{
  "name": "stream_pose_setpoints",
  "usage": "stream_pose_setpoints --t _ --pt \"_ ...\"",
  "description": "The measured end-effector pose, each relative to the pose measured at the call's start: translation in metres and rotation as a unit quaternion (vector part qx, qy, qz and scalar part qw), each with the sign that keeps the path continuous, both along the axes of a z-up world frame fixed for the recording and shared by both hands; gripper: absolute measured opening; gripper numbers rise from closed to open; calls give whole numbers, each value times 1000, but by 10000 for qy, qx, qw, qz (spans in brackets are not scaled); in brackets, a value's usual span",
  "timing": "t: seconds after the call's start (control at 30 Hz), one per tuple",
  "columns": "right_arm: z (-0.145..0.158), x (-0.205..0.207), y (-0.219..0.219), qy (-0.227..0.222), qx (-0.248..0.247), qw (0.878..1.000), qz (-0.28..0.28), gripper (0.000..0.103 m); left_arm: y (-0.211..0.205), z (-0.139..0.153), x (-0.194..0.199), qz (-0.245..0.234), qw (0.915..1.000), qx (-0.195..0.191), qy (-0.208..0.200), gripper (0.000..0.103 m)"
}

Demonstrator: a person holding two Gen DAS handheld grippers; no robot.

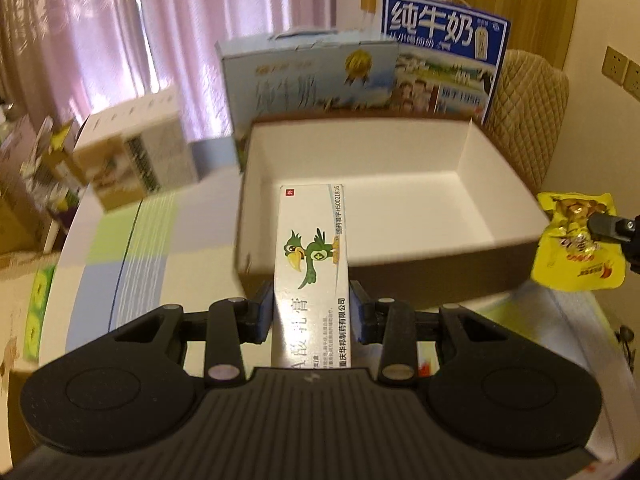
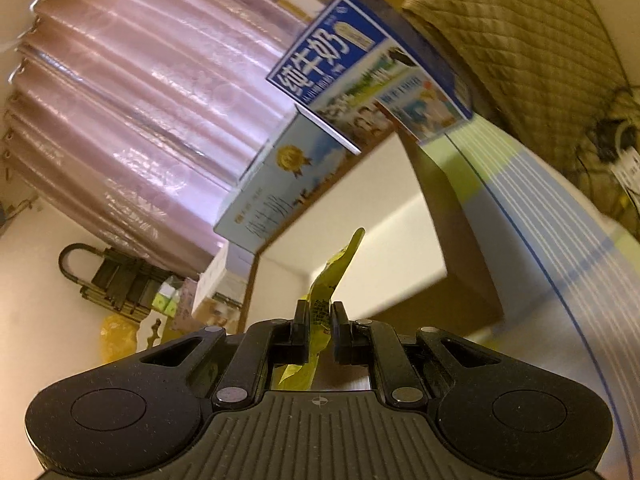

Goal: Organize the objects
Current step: 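Lower carton and pouch into the brown box and open both grippers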

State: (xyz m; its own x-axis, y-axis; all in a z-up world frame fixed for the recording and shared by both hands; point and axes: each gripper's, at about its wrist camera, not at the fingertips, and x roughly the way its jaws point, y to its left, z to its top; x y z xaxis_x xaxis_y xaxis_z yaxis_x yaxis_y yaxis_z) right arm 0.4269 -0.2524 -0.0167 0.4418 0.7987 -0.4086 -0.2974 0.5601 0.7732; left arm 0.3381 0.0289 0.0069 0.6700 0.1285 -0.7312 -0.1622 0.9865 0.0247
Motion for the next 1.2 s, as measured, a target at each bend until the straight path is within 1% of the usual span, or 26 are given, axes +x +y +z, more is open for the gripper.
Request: stream_pose_setpoints --t 0.13,0.33,0.47,0.63,0.8,0.93,1.07,1.2 --pt "1 29 17 -84 -84 9998 182 6 -10 4 38 -2 10000 9 -34 34" --pt "-10 67 45 32 -318 9978 573 6 -25 -3 88 -11 10000 6 83 34" --pt "-23 87 63 159 -636 9945 817 6 -29 -15 119 81 9997 -32 249 34" --pt "-43 102 84 358 -1056 9872 1137 6 -30 -39 148 225 9980 -145 571 34" --pt "-58 110 97 445 -1351 9803 1369 6 -31 -61 163 308 9957 -207 852 34" --pt "-65 114 101 496 -1462 9770 1472 6 -32 -77 168 327 9939 -260 1024 34" --pt "-64 114 104 457 -1526 9751 1546 6 -35 -90 172 313 9918 -322 1196 34" --pt "-62 114 106 391 -1593 9738 1574 6 -37 -98 175 298 9908 -355 1270 34"
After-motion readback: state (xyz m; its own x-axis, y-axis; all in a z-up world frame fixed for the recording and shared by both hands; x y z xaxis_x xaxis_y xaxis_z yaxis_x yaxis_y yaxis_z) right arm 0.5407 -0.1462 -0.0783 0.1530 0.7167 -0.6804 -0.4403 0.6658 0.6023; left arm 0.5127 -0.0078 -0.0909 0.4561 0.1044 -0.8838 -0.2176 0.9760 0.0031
